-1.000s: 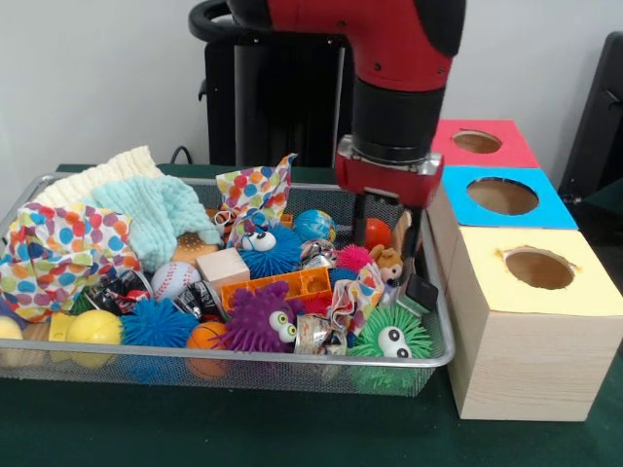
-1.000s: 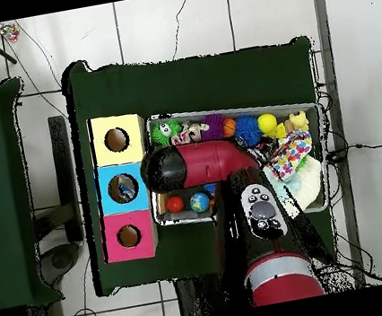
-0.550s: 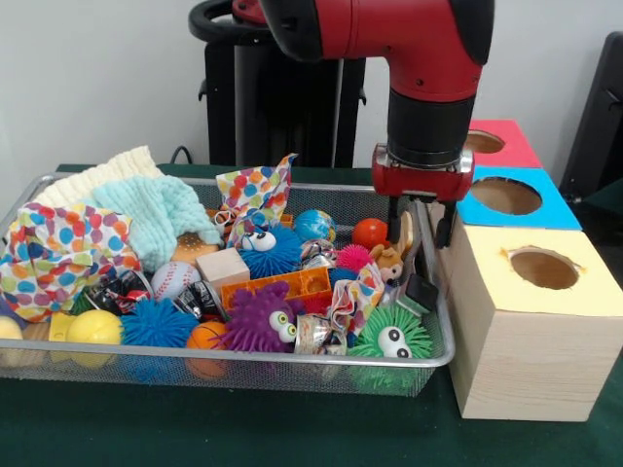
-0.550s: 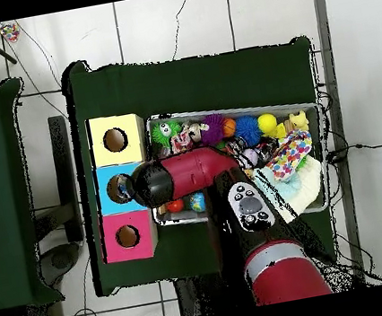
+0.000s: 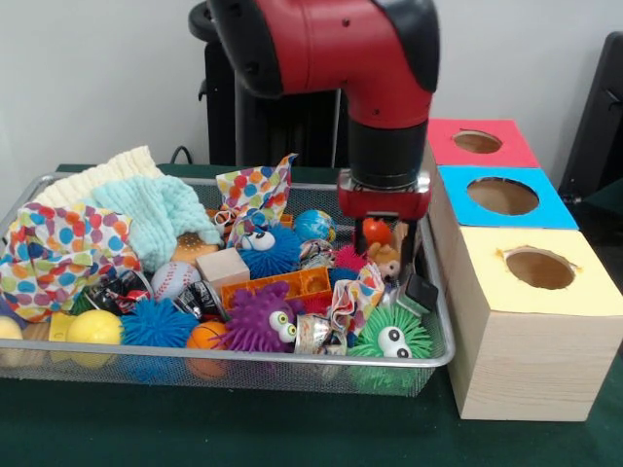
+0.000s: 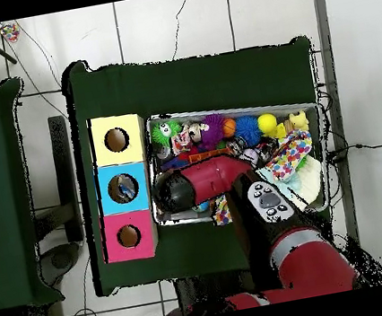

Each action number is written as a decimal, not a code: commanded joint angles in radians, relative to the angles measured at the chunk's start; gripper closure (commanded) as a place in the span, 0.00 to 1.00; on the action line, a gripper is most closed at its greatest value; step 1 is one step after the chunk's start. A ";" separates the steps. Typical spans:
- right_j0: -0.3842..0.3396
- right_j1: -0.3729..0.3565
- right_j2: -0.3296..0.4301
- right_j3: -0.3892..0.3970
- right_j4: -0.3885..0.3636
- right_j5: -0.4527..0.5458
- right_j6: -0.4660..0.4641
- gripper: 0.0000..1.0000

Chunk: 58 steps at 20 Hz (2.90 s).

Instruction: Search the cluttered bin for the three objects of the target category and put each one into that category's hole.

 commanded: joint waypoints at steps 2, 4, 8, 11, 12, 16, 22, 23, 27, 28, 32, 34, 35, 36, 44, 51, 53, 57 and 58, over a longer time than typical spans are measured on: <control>-0.084 0.131 0.015 0.032 -0.127 -0.118 -0.053 0.00; -0.053 0.162 -0.046 -0.002 -0.155 -0.160 -0.006 0.00; -0.004 0.193 -0.123 -0.005 -0.175 -0.213 0.058 0.00; 0.040 0.153 -0.152 0.033 -0.156 -0.220 0.096 0.00; 0.052 0.144 -0.159 0.046 -0.152 -0.228 0.102 0.00; 0.089 0.115 -0.164 0.084 -0.122 -0.223 0.103 0.00; 0.098 0.080 -0.143 0.109 -0.105 -0.211 0.082 0.00; 0.093 0.077 -0.137 0.111 -0.105 -0.208 0.076 0.00; 0.066 0.074 -0.118 0.116 -0.098 -0.201 0.063 0.00; 0.064 0.071 -0.122 0.124 -0.091 -0.206 0.072 0.00; 0.037 0.103 -0.115 0.113 -0.081 -0.221 0.083 0.00; 0.029 0.106 -0.118 0.114 -0.081 -0.219 0.084 1.00; 0.033 0.106 -0.123 0.112 -0.085 -0.226 0.085 1.00; 0.036 0.106 -0.127 0.111 -0.089 -0.234 0.086 1.00; 0.017 0.049 -0.124 0.139 -0.074 -0.248 0.096 1.00; 0.017 -0.021 -0.109 0.210 -0.058 -0.246 0.111 1.00; 0.025 -0.054 -0.108 0.230 -0.050 -0.244 0.118 1.00; 0.018 -0.202 -0.066 0.304 0.003 -0.158 0.106 1.00; 0.022 -0.238 -0.062 0.319 0.020 -0.136 0.104 1.00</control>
